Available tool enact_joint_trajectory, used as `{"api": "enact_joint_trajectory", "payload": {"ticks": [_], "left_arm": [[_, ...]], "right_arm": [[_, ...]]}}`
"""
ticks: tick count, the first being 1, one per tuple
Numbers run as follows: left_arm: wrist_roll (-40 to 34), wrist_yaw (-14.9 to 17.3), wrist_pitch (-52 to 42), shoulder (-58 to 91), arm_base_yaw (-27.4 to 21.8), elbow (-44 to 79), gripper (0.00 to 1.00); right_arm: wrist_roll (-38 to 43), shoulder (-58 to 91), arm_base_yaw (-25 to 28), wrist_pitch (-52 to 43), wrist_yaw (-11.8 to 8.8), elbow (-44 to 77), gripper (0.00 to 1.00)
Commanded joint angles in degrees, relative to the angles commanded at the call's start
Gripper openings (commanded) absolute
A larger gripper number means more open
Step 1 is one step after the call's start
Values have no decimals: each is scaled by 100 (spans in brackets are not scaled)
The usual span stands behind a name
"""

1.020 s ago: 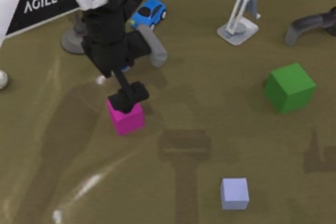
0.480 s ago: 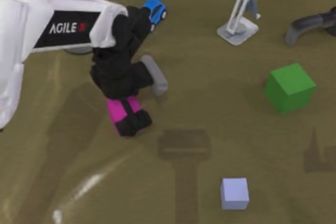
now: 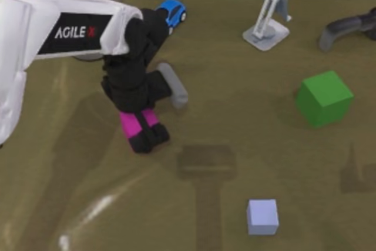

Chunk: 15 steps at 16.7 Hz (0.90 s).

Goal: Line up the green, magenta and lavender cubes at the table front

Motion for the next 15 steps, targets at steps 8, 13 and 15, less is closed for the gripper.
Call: {"api": "enact_joint_trajectory", "payload": {"ticks": [8, 13, 15], "left_arm": [[0, 0, 0, 0, 0, 0, 17], [0, 0, 0, 0, 0, 0, 0], [0, 0, 0, 0, 0, 0, 0]], "right_arm": [[0, 0, 0, 0, 0, 0, 100], [0, 0, 0, 0, 0, 0, 100], [0, 0, 0, 0, 0, 0, 100]]}}
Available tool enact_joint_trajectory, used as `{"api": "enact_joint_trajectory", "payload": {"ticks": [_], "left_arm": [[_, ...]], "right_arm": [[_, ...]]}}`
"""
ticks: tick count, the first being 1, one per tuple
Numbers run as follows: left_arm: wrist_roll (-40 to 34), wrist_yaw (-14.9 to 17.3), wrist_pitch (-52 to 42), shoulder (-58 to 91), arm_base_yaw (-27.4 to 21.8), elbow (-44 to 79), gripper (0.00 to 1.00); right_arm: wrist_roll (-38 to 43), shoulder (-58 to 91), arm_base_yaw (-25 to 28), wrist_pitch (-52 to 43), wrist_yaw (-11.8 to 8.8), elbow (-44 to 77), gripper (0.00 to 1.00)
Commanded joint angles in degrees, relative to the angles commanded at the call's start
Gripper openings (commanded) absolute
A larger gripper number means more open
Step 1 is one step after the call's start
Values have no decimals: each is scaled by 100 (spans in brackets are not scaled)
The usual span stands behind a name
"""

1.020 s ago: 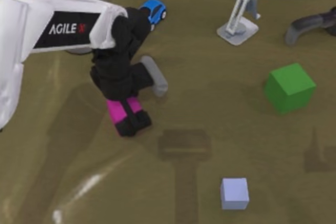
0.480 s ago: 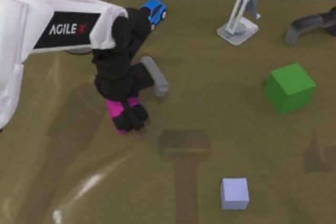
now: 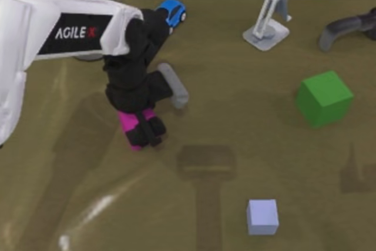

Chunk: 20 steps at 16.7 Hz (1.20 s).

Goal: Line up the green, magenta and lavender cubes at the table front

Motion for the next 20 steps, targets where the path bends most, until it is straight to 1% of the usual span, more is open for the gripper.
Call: {"api": "enact_joint_trajectory", "payload": {"ticks": [6, 11, 13, 18, 20], "left_arm": [[-31, 48, -173, -157, 7, 92, 0], [-42, 46, -1168, -503, 86, 661, 0], [-47, 45, -1386, -625, 107, 813, 0], [-39, 43, -1388, -625, 64, 809, 0], [-56, 40, -1380, -704, -140, 728, 0]], "right_arm": [[0, 0, 0, 0, 0, 0, 100], [0, 0, 0, 0, 0, 0, 100], [0, 0, 0, 0, 0, 0, 100], [0, 0, 0, 0, 0, 0, 100], [0, 0, 0, 0, 0, 0, 100]]}}
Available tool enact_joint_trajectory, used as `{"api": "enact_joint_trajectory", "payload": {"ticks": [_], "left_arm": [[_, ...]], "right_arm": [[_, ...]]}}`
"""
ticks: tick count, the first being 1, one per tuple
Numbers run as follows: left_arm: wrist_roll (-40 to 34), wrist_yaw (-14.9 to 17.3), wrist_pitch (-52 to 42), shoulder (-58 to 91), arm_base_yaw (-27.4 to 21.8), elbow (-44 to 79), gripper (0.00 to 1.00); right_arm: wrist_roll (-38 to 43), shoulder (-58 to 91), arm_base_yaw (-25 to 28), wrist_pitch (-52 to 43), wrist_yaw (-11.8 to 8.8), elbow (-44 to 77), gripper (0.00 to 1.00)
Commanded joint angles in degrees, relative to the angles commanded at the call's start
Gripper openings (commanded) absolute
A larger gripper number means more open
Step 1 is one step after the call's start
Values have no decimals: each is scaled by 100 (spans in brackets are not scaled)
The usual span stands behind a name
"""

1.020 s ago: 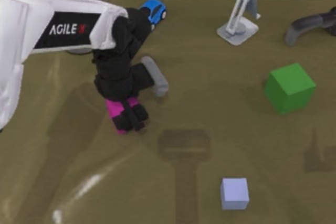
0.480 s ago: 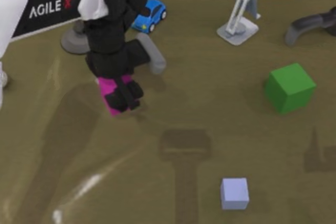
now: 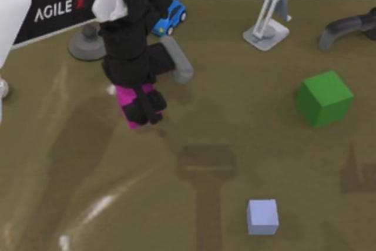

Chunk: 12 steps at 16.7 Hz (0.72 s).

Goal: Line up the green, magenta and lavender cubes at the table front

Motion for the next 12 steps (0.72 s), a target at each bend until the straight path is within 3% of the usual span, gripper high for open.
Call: {"api": "enact_joint_trajectory", "payload": {"ticks": [9, 12], "left_arm": [[-232, -2, 79, -885, -2307, -991, 0], [-276, -8, 112, -1070, -2686, -1167, 0]], "right_arm": [[0, 0, 0, 0, 0, 0, 100], [0, 0, 0, 0, 0, 0, 100]]}}
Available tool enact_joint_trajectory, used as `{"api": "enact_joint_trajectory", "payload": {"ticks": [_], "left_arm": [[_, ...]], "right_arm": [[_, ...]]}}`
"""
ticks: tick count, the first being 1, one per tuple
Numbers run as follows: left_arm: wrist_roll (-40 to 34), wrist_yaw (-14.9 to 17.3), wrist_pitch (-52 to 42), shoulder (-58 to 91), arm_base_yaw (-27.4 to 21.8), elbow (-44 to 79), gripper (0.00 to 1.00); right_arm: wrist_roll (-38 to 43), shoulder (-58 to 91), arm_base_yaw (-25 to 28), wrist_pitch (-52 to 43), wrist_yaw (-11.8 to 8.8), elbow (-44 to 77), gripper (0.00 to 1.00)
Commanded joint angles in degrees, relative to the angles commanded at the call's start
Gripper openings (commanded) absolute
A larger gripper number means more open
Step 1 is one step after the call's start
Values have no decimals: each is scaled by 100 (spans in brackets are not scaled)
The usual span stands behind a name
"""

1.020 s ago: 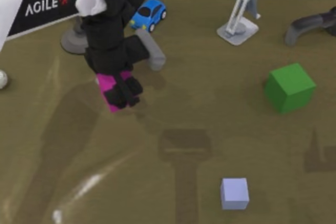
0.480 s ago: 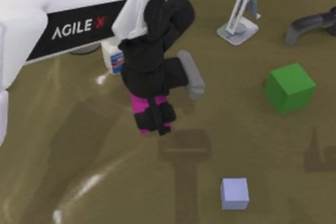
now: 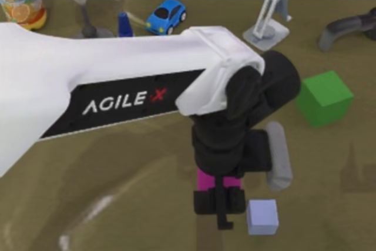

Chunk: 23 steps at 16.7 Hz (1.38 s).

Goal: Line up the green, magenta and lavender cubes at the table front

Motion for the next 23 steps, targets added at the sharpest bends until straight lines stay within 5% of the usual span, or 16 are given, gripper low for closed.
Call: {"api": "enact_joint_trajectory", "payload": {"ticks": [17, 23], "left_arm": [[-9, 4, 1401, 585, -26, -814, 0], [-9, 4, 1401, 585, -26, -814, 45]], "right_arm": [[0, 0, 0, 0, 0, 0, 100], [0, 0, 0, 0, 0, 0, 100]]}}
